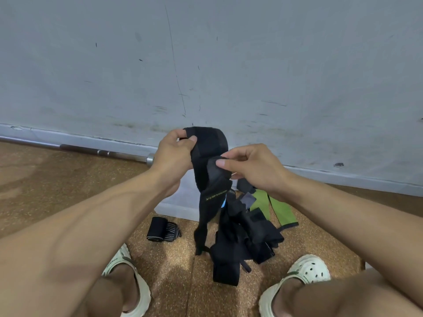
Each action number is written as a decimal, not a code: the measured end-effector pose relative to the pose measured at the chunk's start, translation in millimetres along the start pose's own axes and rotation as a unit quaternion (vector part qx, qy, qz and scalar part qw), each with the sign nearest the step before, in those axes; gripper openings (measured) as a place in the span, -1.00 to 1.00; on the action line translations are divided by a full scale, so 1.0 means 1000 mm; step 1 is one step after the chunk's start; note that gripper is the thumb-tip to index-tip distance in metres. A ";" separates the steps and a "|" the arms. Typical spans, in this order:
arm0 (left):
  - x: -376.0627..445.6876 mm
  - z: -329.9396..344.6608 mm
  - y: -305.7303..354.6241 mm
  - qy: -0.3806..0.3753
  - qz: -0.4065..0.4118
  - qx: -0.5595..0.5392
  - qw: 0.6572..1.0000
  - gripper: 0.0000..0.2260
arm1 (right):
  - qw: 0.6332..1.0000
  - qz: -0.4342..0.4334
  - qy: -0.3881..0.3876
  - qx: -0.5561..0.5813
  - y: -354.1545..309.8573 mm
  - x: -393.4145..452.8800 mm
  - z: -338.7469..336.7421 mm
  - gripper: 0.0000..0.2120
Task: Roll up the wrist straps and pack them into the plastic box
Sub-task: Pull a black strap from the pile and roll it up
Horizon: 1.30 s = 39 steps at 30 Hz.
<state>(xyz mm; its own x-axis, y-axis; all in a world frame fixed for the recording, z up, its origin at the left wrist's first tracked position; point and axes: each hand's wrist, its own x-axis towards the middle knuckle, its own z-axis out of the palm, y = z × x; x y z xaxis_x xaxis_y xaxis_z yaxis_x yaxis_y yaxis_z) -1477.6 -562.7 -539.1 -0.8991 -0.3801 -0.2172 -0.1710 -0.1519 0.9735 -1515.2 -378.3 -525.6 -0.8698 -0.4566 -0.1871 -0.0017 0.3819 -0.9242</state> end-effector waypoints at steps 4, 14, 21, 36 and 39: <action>-0.005 0.005 0.002 -0.021 0.006 -0.033 0.999 -0.90 | 0.998 0.005 0.054 0.021 0.000 0.003 0.004 -0.87; -0.011 0.009 0.004 -0.060 -0.014 -0.076 0.995 -0.82 | 0.996 0.010 0.074 0.045 0.003 0.003 0.004 -0.90; -0.013 0.012 -0.001 -0.073 -0.024 -0.105 0.992 -0.88 | 0.993 0.034 0.081 0.081 0.006 0.004 0.001 -0.87; -0.015 0.015 -0.008 -0.070 -0.012 -0.028 0.997 -0.53 | 0.992 0.083 0.085 -0.049 0.007 0.005 -0.011 -0.50; -0.015 0.014 -0.007 -0.074 -0.011 -0.018 0.997 -0.54 | 0.995 0.096 0.015 -0.002 0.011 0.004 -0.015 -0.73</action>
<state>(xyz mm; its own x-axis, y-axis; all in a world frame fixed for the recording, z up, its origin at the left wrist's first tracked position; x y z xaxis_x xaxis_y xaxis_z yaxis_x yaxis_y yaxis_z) -1468.5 -542.9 -541.9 -0.9451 -0.2382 -0.2236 -0.1799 -0.1920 0.9648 -1526.1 -363.8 -531.6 -0.8687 -0.3503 -0.3502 0.1646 0.4627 -0.8711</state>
